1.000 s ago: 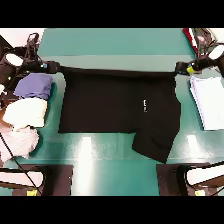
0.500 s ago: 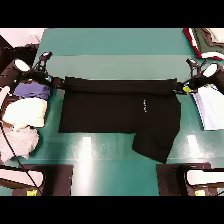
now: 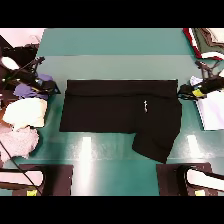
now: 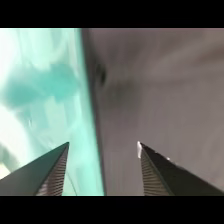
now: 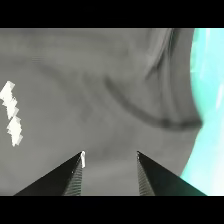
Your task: Fold the shirts.
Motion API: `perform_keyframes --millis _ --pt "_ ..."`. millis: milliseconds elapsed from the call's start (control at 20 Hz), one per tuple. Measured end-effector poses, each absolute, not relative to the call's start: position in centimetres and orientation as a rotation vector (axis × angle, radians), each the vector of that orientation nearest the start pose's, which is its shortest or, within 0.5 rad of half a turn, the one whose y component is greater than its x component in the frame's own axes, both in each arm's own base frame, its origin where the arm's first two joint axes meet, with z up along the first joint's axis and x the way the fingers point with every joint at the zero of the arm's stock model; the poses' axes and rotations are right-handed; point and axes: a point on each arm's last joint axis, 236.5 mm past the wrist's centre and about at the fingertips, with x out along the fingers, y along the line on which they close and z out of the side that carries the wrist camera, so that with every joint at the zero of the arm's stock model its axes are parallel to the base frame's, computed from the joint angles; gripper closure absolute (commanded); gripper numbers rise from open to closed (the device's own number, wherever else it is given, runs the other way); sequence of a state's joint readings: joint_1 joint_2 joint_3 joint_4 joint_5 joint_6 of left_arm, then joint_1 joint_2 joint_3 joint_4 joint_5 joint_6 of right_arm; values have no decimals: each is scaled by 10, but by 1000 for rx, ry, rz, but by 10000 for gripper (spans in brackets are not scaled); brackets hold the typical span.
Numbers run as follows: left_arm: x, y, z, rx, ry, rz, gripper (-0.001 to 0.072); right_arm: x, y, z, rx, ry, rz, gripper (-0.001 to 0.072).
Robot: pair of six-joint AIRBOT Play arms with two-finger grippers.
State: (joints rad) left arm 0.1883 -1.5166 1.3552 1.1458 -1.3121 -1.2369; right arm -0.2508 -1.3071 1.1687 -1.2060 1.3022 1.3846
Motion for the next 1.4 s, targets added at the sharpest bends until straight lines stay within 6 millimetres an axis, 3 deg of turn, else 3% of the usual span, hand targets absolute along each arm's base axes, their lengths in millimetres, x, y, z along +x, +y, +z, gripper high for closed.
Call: perform_keyframes --millis 100,150,300,500,650,1100,1150,1200,1250,1400 --pt "382 -13 -5 -280 1394 -321 205 342 -2 21 389 1339 177 363" --pt "366 -12 -7 -296 1416 -314 205 335 1 25 405 1327 190 408" --pt "315 -22 -25 -351 1488 -316 204 316 12 33 437 1299 224 407" --pt "273 -37 -53 -430 1544 -320 205 305 19 40 445 1273 246 407" --pt "259 -43 -65 -462 1564 -316 205 302 21 46 441 1255 251 408" --pt "247 -53 -82 -536 1566 -293 207 299 23 57 426 1216 255 407" --pt "247 -54 -83 -546 1560 -292 255 299 23 58 426 1215 255 407" --pt "249 -56 -84 -557 1553 -288 541 298 23 58 425 1214 256 407" --pt "251 -54 -87 -553 1541 -278 683 298 23 58 425 1215 256 408" --pt "255 -55 -88 -550 1521 -284 685 293 21 55 413 1236 251 407"
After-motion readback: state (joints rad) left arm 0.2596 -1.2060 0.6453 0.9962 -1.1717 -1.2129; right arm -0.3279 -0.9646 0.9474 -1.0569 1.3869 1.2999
